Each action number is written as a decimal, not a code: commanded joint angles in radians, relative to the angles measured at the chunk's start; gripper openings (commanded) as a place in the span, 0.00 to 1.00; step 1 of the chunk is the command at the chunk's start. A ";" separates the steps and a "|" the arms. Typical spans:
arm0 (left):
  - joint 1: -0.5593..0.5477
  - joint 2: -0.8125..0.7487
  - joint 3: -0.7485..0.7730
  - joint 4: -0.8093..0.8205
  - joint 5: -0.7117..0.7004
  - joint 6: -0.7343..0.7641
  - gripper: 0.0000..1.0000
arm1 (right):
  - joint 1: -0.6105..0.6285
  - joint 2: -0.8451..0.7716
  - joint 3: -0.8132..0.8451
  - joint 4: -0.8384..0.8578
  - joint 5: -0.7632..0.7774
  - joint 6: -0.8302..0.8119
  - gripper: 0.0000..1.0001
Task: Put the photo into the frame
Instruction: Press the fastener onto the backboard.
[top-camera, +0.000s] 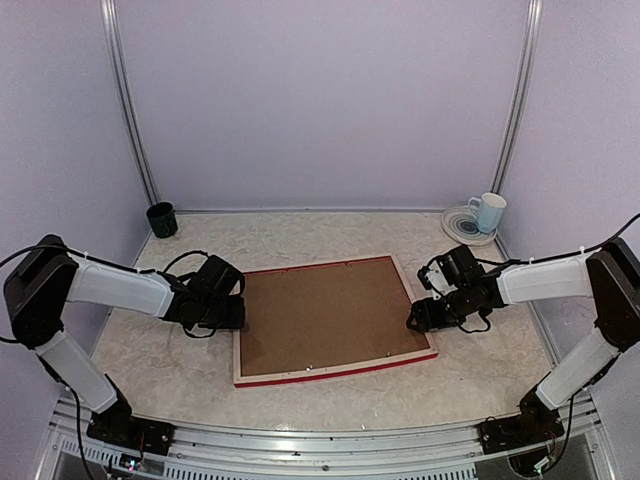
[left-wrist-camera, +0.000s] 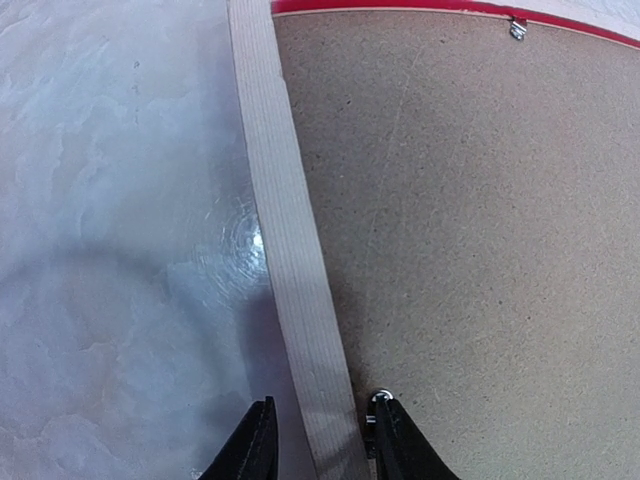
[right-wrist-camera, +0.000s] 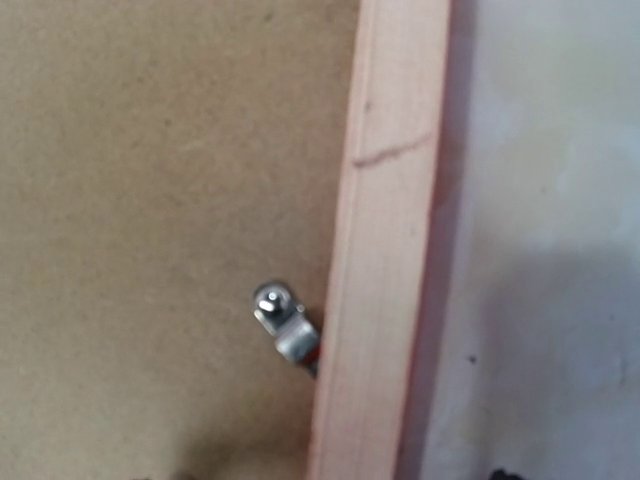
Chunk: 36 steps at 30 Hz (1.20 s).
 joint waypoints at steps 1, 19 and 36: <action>-0.012 0.004 -0.014 -0.023 -0.002 -0.006 0.33 | -0.010 -0.009 -0.014 0.021 -0.004 0.004 0.72; -0.019 -0.040 -0.035 -0.047 0.005 -0.014 0.35 | -0.009 0.003 -0.014 0.031 -0.007 0.004 0.72; -0.020 0.025 -0.029 -0.019 0.013 -0.010 0.38 | -0.010 0.002 -0.011 0.025 -0.004 0.003 0.73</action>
